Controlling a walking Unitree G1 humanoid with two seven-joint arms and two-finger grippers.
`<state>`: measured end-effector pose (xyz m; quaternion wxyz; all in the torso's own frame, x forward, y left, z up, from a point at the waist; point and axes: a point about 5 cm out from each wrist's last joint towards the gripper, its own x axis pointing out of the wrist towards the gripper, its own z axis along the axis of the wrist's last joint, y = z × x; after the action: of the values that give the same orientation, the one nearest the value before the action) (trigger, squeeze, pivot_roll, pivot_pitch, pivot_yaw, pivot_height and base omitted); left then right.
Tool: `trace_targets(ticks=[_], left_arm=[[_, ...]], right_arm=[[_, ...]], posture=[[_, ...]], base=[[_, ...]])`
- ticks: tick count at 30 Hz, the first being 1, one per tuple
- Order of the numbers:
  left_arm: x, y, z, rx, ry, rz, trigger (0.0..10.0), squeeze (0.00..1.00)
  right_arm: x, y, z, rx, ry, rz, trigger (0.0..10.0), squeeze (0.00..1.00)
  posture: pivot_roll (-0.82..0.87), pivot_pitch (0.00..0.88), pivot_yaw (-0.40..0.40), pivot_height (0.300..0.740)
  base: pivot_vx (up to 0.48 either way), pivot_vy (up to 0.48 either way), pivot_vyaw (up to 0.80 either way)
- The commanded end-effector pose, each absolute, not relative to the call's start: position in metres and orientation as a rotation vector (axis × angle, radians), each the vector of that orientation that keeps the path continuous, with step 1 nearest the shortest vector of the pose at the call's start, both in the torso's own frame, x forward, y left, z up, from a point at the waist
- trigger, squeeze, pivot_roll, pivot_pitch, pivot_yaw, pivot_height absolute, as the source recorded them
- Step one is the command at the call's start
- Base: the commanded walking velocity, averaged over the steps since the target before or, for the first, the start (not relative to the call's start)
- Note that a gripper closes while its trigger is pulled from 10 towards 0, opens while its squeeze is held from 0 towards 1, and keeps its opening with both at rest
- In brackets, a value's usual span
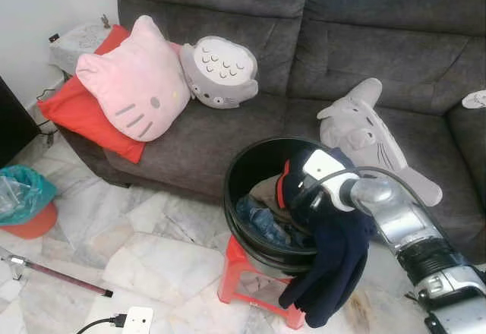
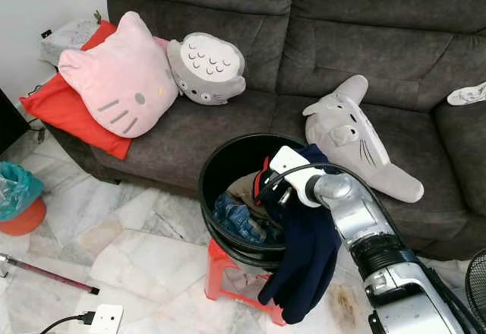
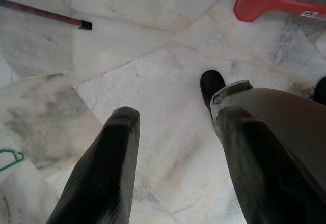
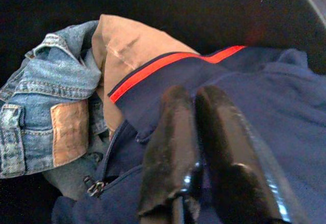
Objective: Hang hanger
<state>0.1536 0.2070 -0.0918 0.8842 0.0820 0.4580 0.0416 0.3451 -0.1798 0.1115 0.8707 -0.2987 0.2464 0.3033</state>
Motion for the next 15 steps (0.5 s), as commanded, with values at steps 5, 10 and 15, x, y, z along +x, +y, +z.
trace_targets(ticks=[5, 10, 15], left_arm=[[0.148, 0.206, -0.095, 0.173, 0.980, 0.079, 10.0, 0.00], [0.148, 0.207, -0.095, 0.176, 0.980, 0.081, 10.0, 0.00], [0.148, 0.207, -0.094, 0.179, 0.978, 0.083, 10.0, 0.00]], right_arm=[[0.339, -0.179, 0.105, -0.607, 0.538, 0.619, 0.0, 0.00], [0.341, -0.185, 0.106, -0.587, 0.508, 0.505, 0.0, 0.00], [0.343, -0.188, 0.115, -0.503, 0.425, 0.396, 10.0, 0.00]], posture=[[-0.09, 0.083, 0.017, 0.740], [-0.09, 0.080, 0.015, 0.740], [-0.09, 0.081, 0.014, 0.740]], base=[[0.000, 0.000, 0.00], [0.000, 0.000, 0.00], [0.000, 0.000, 0.00]])
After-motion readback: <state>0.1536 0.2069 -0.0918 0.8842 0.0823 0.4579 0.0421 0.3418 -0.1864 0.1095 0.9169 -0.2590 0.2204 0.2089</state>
